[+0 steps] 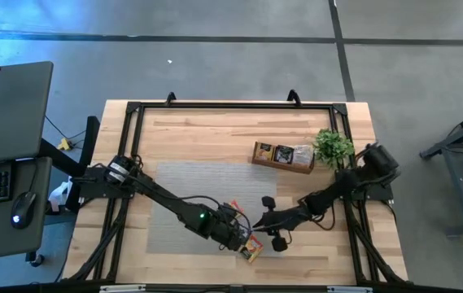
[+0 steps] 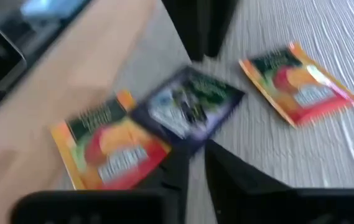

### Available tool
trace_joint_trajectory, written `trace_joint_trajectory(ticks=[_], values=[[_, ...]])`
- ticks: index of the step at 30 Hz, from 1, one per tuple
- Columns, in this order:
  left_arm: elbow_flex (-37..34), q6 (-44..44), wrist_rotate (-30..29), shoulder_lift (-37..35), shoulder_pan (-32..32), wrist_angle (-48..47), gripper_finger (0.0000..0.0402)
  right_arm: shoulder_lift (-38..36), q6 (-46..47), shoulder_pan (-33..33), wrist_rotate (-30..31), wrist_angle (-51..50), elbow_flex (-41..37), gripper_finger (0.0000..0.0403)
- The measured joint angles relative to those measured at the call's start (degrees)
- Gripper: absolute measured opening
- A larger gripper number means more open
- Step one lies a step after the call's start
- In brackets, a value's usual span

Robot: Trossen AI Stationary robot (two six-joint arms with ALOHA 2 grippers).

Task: Pick & Place Tea
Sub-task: Put the dark purple tea bag in the middle section of the wooden organizer

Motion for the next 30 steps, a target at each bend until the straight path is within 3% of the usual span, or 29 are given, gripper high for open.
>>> trace_joint_trajectory(ticks=[3,9,14,22,30], values=[[0.0,0.0,0.1,0.0,0.8,0.1,0.0106,3.4,-0.8,0.0,-0.2,7.2,0.1,0.0008],[0.0,-4.1,1.3,-0.1,1.9,0.5,0.0142,10.7,1.3,-0.6,1.5,8.4,3.0,0.0009],[0.0,-5.6,3.5,-0.1,1.7,1.2,0.0144,14.4,2.0,-0.6,0.9,8.7,4.8,0.0006],[0.1,-7.8,9.0,1.0,1.0,1.5,0.0144,14.5,2.4,-0.4,2.2,7.0,4.9,0.0003],[0.2,-9.1,10.4,2.5,1.0,1.7,0.0144,14.6,2.4,-0.4,2.2,6.8,4.8,0.0002]])
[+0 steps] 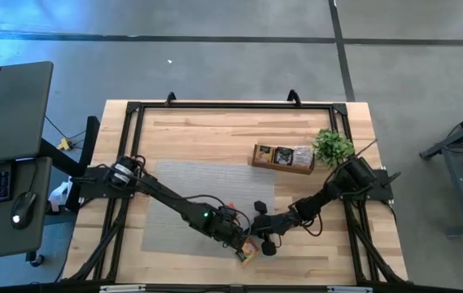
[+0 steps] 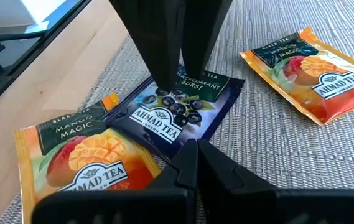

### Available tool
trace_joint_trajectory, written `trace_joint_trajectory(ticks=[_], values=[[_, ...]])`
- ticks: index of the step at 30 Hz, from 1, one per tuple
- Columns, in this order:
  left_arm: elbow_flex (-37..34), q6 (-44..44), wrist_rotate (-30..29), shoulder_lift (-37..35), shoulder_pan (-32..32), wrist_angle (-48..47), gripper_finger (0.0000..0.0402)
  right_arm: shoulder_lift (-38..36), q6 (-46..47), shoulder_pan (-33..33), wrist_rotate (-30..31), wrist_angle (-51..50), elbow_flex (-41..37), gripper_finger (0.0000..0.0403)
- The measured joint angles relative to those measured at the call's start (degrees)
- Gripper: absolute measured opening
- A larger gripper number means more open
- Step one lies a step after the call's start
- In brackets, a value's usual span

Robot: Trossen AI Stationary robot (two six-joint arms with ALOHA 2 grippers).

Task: Pick & Place Tea
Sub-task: Put the dark purple tea bag in the middle section of the wooden organizer

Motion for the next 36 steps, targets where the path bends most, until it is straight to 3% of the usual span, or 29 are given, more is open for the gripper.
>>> trace_joint_trajectory(ticks=[5,14,25,31,36], values=[[1.4,0.1,-1.5,0.2,0.0,-1.7,0.0144,0.0,0.0,0.0,0.0,0.1,-0.1,0.0001],[10.4,-1.2,-4.9,0.2,-1.2,-15.5,0.0144,0.0,-0.1,-0.1,-0.5,0.1,-0.1,0.0001],[7.9,-13.2,-4.0,3.0,-3.8,-13.0,0.0144,0.0,0.1,-0.1,-0.5,0.3,-0.2,0.0001],[6.8,-10.8,-5.4,3.7,-3.2,-5.8,0.0144,0.0,0.0,-0.1,-0.5,0.3,-0.2,0.0001],[6.9,-8.6,-6.1,3.9,-2.6,-5.6,0.0140,0.0,-0.1,-0.2,-0.5,0.4,-0.3,0.0001]])
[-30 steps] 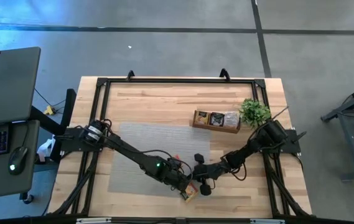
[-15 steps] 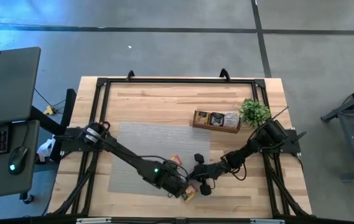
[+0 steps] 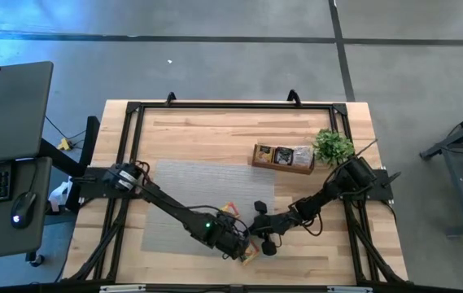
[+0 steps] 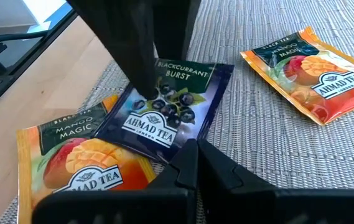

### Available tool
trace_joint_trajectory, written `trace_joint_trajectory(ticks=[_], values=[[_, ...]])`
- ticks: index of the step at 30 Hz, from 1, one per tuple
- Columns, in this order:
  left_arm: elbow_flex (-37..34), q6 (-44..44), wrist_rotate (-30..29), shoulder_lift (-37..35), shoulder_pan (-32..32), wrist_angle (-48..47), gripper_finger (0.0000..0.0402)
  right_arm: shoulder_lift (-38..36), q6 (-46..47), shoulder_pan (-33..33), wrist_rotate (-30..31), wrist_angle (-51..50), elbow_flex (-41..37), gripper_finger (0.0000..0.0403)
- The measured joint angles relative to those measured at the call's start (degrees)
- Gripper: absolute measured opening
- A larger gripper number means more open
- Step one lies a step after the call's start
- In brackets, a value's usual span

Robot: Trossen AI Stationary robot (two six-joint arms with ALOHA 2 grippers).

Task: Pick & Place Tea
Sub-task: Put the dark purple tea bag in the middle section of the wooden organizer

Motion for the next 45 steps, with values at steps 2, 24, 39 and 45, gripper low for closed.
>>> trace_joint_trajectory(ticks=[2,24,39,45], values=[[0.0,0.1,0.0,0.0,0.0,-0.1,0.0129,0.0,0.0,0.0,-0.1,0.0,0.0,0.0001],[11.5,18.3,-9.5,0.3,0.2,-7.6,0.0003,-30.8,-3.1,4.9,-0.1,-32.5,-0.3,0.0043],[29.2,57.7,-10.0,0.2,20.3,-17.1,0.0005,-66.0,18.1,26.4,23.3,-73.9,-0.2,0.0026],[28.8,77.5,-4.2,3.2,30.1,-3.9,0.0005,-66.1,19.9,30.0,26.9,-76.8,-0.1,0.0029]])
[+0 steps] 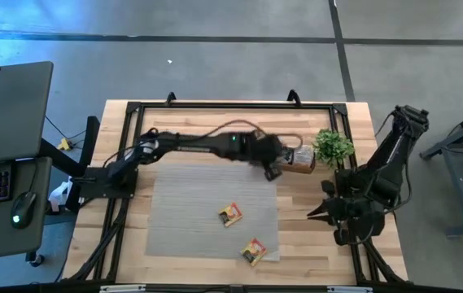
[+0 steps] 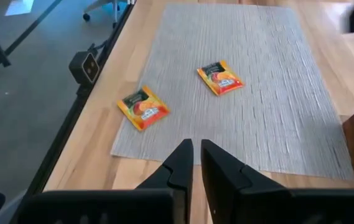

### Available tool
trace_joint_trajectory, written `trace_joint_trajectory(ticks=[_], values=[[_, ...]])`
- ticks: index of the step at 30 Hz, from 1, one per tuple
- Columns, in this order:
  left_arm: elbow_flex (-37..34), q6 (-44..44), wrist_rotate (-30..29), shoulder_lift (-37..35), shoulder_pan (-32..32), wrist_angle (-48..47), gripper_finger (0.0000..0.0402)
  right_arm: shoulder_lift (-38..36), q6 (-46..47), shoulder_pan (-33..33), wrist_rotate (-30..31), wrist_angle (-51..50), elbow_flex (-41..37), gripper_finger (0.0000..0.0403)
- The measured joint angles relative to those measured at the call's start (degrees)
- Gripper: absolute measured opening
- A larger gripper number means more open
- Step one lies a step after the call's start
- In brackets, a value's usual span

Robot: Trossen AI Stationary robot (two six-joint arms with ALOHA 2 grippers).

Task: Pick & Place Tea
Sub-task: Put the dark purple tea bag in the middle section of the wooden organizer

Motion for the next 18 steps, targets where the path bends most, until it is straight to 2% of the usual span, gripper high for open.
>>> trace_joint_trajectory(ticks=[3,7,9,14,16,18], values=[[0.8,6.1,2.5,1.1,2.1,9.0,0.0005,0.1,0.0,0.1,0.8,-0.1,0.0,0.0029],[0.0,11.3,3.1,3.0,3.5,7.1,0.0005,0.1,0.0,0.1,1.6,-0.6,0.0,0.0028],[0.5,14.5,3.0,4.8,3.6,9.4,0.0005,0.1,0.0,0.1,1.7,-0.8,0.0,0.0029],[0.2,26.1,2.6,5.9,2.7,7.8,0.0005,0.1,1.4,0.1,2.8,-0.7,-1.7,0.0031],[0.7,27.6,1.4,7.7,2.6,11.1,0.0005,0.1,2.7,0.1,2.7,-0.7,-2.6,0.0030],[0.1,27.7,0.4,8.5,2.9,8.5,0.0005,0.1,3.9,0.1,2.5,-0.6,-4.0,0.0028]])
